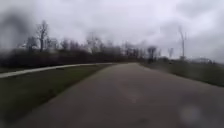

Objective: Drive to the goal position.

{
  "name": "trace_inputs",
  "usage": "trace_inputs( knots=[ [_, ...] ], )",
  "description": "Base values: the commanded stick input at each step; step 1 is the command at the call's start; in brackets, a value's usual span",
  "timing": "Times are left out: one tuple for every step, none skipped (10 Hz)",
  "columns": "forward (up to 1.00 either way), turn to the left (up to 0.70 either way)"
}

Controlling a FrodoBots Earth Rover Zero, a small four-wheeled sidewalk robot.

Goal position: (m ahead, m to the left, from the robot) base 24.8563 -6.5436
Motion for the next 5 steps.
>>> trace_inputs(
  knots=[
    [0.70, 0.00],
    [0.70, 0.00],
    [0.70, 0.00],
    [0.70, 0.00],
    [0.70, 0.00]
  ],
)
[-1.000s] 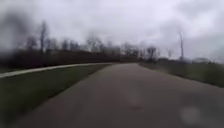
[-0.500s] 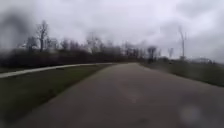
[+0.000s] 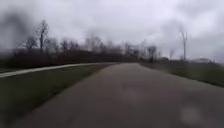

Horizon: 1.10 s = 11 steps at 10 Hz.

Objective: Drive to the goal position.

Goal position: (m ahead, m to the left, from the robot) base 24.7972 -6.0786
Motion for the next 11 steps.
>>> trace_inputs(
  knots=[
    [0.70, 0.00],
    [0.70, 0.00],
    [0.70, 0.00],
    [0.70, 0.00],
    [0.70, 0.00],
    [0.70, 0.00],
    [0.70, 0.00],
    [0.70, 0.00],
    [0.70, 0.00],
    [0.70, 0.00],
    [0.70, 0.00]
  ],
)
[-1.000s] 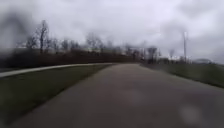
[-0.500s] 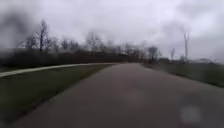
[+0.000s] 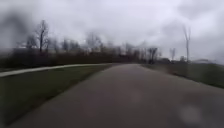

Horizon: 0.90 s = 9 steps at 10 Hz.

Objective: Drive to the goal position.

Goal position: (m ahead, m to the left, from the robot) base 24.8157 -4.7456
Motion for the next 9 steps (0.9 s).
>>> trace_inputs(
  knots=[
    [0.70, 0.00],
    [0.70, 0.00],
    [0.70, 0.00],
    [0.70, 0.00],
    [0.70, 0.00],
    [0.70, 0.00],
    [0.70, 0.00],
    [0.70, 0.00],
    [0.70, 0.00]
  ],
)
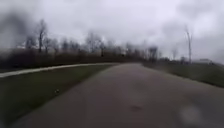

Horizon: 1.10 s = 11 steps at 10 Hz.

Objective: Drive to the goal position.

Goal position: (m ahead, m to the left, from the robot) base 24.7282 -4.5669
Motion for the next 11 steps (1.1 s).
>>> trace_inputs(
  knots=[
    [0.70, 0.00],
    [0.70, 0.00],
    [0.70, 0.00],
    [0.70, 0.00],
    [0.70, 0.00],
    [0.70, 0.00],
    [0.70, 0.00],
    [0.70, 0.00],
    [0.70, 0.00],
    [0.70, 0.00],
    [0.70, 0.00]
  ],
)
